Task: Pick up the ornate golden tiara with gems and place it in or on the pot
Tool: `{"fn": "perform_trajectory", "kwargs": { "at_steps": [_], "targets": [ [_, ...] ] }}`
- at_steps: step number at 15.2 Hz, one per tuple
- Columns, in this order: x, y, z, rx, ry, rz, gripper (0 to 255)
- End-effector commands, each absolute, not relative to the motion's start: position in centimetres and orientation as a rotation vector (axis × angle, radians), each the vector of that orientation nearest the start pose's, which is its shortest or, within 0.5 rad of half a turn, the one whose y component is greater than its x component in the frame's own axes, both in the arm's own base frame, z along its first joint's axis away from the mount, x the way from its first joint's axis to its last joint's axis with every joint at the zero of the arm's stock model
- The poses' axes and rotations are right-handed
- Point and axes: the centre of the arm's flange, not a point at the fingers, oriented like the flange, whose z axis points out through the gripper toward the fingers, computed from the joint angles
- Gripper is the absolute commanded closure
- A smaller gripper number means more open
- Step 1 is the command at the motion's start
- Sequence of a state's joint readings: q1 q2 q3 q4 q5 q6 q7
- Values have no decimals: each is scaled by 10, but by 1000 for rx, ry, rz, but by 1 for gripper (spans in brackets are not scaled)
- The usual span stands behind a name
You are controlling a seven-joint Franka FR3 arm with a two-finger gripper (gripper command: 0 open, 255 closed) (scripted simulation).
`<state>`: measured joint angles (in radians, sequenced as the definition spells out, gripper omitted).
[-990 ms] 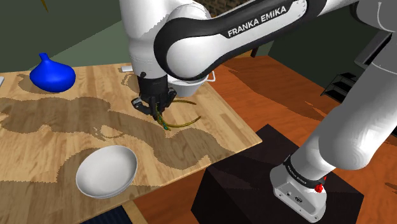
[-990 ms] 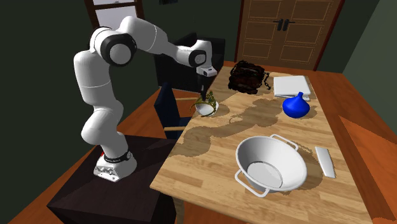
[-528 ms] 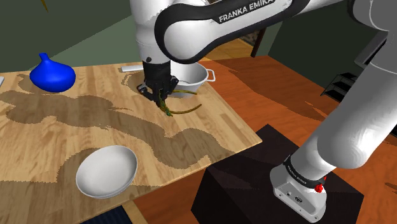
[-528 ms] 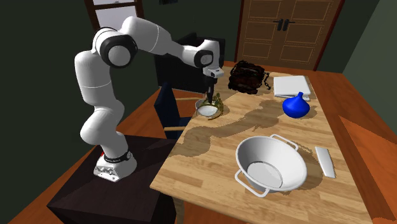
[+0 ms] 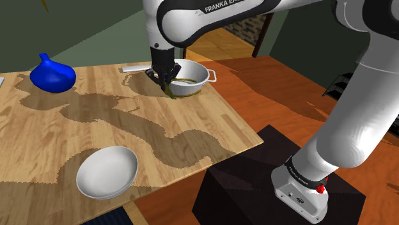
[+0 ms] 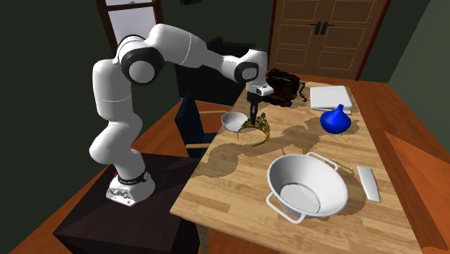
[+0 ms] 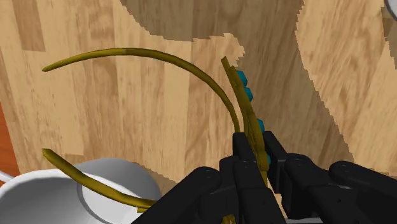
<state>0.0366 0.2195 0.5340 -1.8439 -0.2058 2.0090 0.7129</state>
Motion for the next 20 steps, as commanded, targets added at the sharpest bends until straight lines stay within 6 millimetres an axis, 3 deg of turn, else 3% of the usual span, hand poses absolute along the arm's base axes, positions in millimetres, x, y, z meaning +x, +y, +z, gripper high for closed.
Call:
{"fn": "perform_trajectory", "kwargs": {
  "at_steps": [1, 20],
  "targets": [
    [549, 286, 420, -3211, 98, -46, 255],
    [747, 132, 413, -3211, 98, -46, 255]
  ]
}}
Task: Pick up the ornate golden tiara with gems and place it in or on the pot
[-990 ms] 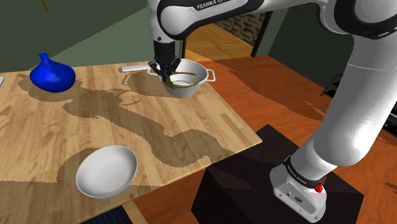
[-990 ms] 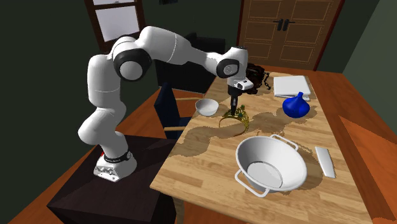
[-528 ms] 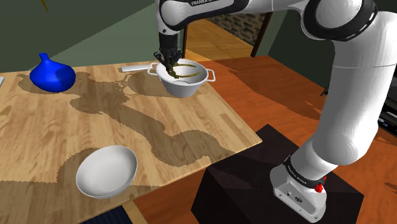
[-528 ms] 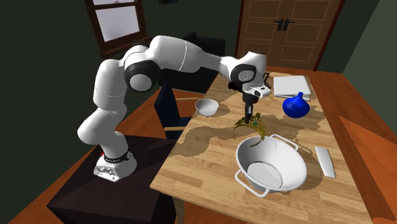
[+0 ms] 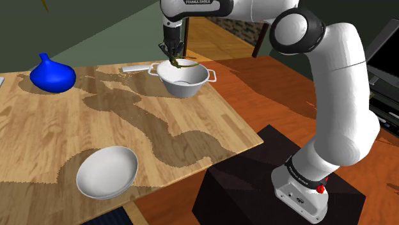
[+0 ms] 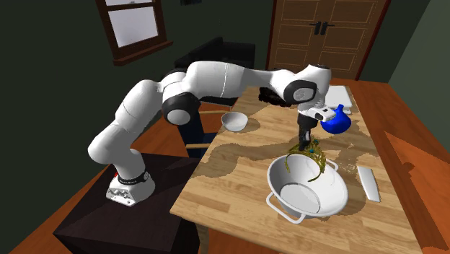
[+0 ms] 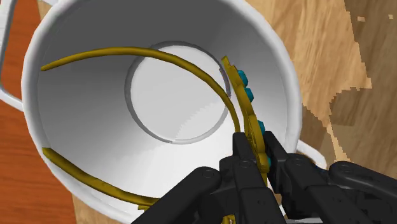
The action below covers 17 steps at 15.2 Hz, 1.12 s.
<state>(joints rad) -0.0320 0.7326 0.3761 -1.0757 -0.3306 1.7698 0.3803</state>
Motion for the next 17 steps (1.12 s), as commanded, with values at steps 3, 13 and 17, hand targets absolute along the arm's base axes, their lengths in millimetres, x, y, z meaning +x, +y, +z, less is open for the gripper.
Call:
{"fn": "perform_trajectory", "kwargs": {
  "at_steps": [3, 13, 17],
  "targets": [
    [760, 121, 402, -3211, 98, -46, 255],
    [760, 121, 355, -3211, 98, -46, 255],
    [760, 121, 355, -3211, 98, -46, 255]
  ]
}}
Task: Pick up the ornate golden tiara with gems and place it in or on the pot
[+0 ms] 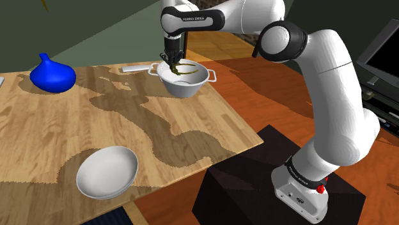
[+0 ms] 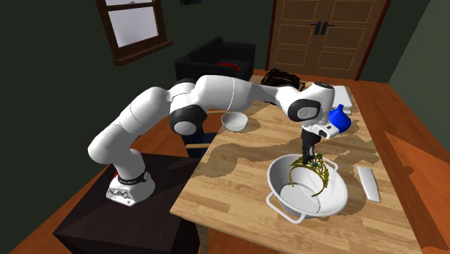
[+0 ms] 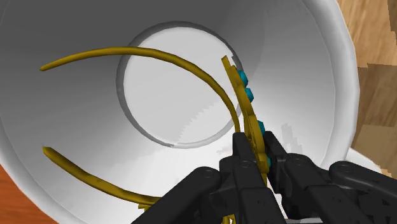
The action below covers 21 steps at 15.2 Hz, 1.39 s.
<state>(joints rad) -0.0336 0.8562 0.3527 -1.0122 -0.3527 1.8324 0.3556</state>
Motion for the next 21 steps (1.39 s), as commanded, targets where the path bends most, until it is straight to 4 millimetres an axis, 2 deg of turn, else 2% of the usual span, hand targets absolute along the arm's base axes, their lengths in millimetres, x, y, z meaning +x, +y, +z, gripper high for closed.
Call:
{"fn": "perform_trajectory", "kwargs": {
  "at_steps": [1, 3, 4, 9, 13, 21],
  "targets": [
    [760, 121, 355, -3211, 98, -46, 255],
    [760, 121, 355, -3211, 98, -46, 255],
    [760, 121, 355, -3211, 98, -46, 0],
    [760, 121, 355, -3211, 98, -46, 0],
    [759, 125, 405, -3211, 98, -46, 0],
    [759, 125, 405, -3211, 98, -46, 0]
  ]
}}
